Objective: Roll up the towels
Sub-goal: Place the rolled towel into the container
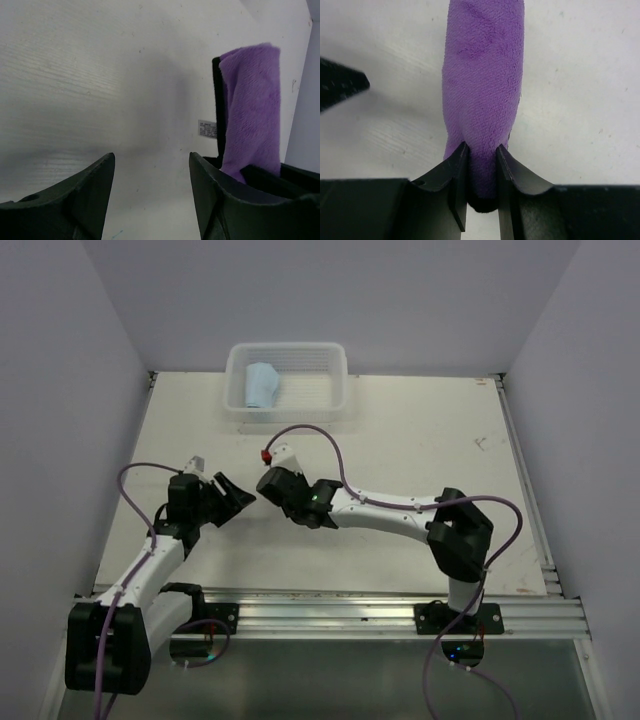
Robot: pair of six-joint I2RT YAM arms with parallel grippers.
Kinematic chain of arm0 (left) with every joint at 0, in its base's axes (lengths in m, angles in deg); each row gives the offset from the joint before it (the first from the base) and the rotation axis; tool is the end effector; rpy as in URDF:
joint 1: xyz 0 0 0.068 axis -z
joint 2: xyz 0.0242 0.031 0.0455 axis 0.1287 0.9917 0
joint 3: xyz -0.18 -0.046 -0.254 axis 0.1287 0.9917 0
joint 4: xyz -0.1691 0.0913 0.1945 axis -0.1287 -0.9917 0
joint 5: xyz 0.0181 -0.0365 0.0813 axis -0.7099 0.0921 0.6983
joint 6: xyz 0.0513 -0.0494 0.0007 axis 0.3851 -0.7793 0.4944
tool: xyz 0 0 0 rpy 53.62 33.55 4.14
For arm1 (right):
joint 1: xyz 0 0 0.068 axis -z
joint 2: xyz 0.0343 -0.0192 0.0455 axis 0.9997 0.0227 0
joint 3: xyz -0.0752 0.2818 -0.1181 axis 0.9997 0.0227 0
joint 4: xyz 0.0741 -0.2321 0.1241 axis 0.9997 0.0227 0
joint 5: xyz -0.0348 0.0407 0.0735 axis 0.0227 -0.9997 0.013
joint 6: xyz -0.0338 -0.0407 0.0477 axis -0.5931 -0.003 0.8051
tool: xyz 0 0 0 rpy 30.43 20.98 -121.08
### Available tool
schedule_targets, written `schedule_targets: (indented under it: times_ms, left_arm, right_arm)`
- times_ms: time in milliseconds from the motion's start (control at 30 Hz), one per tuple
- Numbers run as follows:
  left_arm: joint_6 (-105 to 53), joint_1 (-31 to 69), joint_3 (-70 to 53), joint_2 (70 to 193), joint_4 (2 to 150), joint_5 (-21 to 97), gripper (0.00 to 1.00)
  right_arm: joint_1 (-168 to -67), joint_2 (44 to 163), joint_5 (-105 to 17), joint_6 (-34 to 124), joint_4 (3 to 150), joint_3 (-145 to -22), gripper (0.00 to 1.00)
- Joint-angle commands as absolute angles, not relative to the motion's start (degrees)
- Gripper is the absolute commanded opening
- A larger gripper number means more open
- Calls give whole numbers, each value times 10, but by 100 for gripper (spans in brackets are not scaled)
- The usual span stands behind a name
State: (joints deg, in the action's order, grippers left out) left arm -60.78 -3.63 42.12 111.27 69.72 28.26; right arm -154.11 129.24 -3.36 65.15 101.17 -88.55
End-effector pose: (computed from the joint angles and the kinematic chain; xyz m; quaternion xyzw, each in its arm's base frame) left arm 0.1942 -0.0310 0.1932 -0.2615 0.8508 -0.3127 0.3315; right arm 0.2134 0.3898 0.2536 -0.2099 0.8845 0.0440 0.4144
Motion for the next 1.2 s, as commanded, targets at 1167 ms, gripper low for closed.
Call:
schedule_targets:
  times_ms: [1167]
  left_arm:
    - [-504, -60, 250, 1164, 609, 307, 61]
  right_arm:
    - [-1286, 1629, -147, 561, 1001, -1513, 0]
